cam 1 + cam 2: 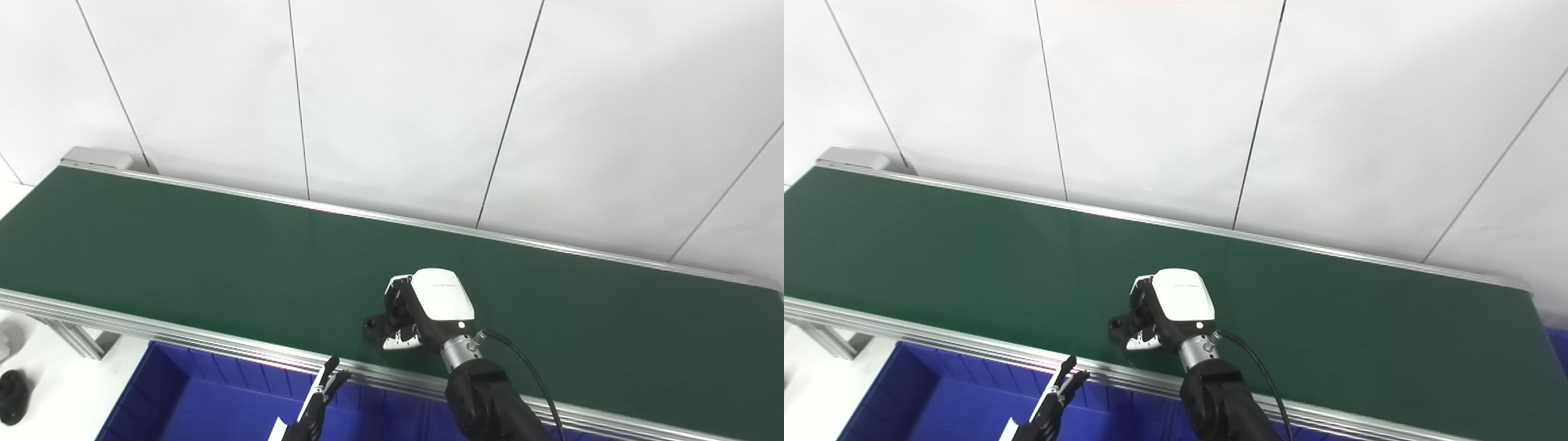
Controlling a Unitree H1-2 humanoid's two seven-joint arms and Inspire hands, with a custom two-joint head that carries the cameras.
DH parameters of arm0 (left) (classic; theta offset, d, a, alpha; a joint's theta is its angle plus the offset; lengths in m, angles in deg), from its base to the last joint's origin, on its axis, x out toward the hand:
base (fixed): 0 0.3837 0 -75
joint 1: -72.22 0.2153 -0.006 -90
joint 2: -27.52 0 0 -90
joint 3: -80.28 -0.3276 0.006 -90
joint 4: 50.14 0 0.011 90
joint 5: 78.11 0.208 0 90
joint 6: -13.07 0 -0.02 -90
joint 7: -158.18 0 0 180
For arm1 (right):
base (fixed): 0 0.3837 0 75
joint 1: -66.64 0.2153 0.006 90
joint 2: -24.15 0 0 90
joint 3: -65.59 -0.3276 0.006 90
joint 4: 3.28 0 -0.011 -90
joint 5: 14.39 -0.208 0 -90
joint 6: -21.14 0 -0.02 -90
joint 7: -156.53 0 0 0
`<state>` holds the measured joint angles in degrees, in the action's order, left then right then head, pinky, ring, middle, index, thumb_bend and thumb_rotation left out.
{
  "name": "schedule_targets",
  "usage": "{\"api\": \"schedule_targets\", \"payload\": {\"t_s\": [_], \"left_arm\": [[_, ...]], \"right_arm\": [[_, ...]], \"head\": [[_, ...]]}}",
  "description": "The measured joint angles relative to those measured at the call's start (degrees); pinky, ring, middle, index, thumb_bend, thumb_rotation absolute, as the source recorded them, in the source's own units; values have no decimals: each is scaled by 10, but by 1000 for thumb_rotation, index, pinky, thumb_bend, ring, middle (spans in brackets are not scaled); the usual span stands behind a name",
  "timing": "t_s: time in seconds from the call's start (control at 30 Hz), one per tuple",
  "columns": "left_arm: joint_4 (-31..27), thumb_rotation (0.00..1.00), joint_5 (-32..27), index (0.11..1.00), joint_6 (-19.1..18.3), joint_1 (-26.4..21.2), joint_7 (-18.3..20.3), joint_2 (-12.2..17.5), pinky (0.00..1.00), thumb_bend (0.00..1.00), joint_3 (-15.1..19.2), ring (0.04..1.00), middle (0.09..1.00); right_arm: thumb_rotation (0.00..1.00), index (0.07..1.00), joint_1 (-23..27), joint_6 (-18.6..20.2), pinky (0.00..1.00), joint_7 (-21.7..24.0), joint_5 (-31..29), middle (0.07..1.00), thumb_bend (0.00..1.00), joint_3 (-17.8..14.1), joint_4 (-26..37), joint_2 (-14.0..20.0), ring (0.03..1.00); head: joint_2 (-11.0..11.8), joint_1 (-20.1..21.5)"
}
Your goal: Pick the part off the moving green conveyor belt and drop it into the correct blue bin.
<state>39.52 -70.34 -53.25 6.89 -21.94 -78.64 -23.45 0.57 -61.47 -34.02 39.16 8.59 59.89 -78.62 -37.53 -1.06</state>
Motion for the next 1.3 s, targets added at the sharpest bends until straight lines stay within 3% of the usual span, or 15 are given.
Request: {"api": "schedule_targets", "payload": {"t_s": [0.3, 0.57, 0.87, 1.1, 1.3], "left_arm": [[-4, 859, -1, 1000, -2, 1, 5, 0, 1000, 870, 0, 975, 937], [-5, 878, 0, 967, -5, 1, 5, 0, 990, 881, 1, 966, 937], [-6, 875, -2, 983, -11, 0, 9, 0, 1000, 857, 1, 981, 949], [-10, 891, -19, 1000, -18, 1, 15, 6, 1000, 841, 2, 993, 958], [-23, 914, -26, 1000, -25, 7, 22, 14, 1000, 835, 5, 1000, 962]], "right_arm": [[0, 512, 1, 12, 228, 15, -3, 416, 523, 5, 8, 11, 296], [0, 525, 2, 28, 271, 80, -13, 429, 520, 8, 56, 35, 354], [0, 531, -27, 33, 277, 207, -13, 427, 519, 14, 196, 96, 358], [0, 529, -32, 37, 283, 274, 12, 425, 518, -36, 320, 158, 360], [0, 491, -90, 37, 245, 315, 18, 470, 526, -54, 407, 178, 316]], "head": [[-1, 2], [-5, 9], [-11, 18], [-21, 47], [-35, 81]]}}
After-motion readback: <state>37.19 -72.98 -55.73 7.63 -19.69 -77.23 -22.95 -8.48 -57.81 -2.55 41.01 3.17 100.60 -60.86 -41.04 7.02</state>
